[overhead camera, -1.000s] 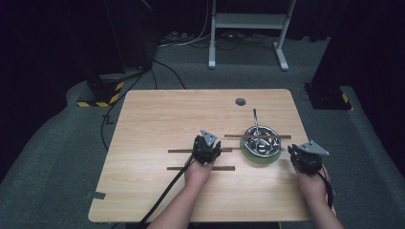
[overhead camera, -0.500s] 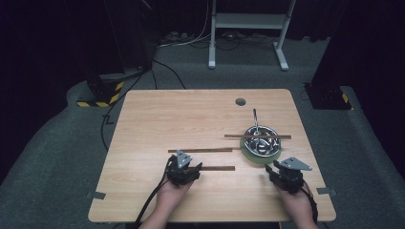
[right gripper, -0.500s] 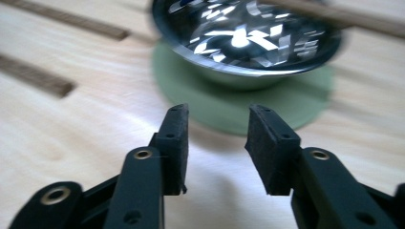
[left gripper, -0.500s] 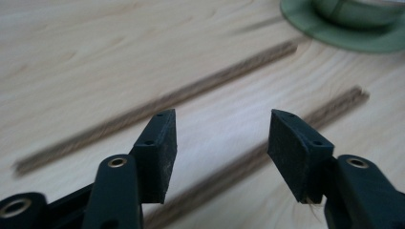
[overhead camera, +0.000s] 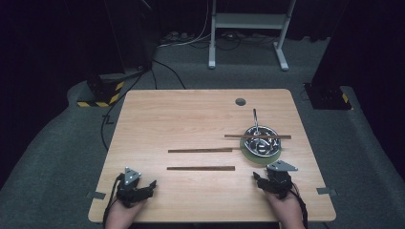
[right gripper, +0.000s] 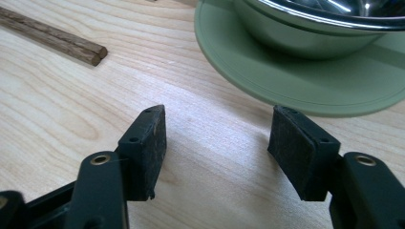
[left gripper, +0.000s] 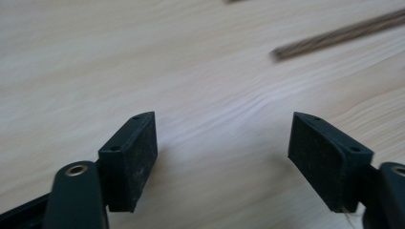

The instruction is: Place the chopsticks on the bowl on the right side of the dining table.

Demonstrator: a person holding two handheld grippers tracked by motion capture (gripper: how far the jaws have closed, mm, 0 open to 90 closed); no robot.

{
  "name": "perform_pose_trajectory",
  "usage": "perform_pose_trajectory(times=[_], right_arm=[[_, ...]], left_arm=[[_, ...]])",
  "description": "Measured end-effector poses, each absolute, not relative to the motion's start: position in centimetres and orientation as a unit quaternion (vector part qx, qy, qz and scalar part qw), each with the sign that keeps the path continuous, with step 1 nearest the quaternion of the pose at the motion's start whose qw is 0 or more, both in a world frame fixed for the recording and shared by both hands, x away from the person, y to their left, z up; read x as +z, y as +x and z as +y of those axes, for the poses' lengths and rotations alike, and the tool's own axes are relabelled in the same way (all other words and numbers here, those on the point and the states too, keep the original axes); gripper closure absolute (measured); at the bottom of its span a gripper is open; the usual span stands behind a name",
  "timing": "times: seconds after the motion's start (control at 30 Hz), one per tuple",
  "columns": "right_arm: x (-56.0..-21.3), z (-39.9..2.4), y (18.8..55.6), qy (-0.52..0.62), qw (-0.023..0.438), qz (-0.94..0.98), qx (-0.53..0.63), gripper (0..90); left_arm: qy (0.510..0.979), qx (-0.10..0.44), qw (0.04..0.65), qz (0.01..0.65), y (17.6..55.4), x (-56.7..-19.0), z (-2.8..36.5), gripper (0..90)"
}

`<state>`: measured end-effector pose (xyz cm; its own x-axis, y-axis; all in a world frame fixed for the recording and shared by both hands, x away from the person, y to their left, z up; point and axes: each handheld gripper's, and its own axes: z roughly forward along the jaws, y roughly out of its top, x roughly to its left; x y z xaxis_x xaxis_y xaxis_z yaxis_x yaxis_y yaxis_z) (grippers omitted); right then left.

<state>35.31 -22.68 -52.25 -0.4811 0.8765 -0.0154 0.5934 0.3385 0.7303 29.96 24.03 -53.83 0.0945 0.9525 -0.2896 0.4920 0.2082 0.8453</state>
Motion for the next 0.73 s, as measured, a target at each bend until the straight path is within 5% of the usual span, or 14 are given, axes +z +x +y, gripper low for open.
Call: perform_pose_trajectory(times=[0.23, 0.73], right_arm=[[-52.26, -22.49, 35.3, 0.472, 0.213, 0.787, 0.334, 33.1], [-52.26, -22.42, 35.25, 0.47, 0.209, 0.789, 0.336, 33.0]], left_arm=[[0.575, 0.25, 0.463, 0.627, 29.85, -54.0, 25.05, 16.2], [0.571, 0.249, 0.465, 0.629, 29.8, -53.99, 24.96, 16.6]])
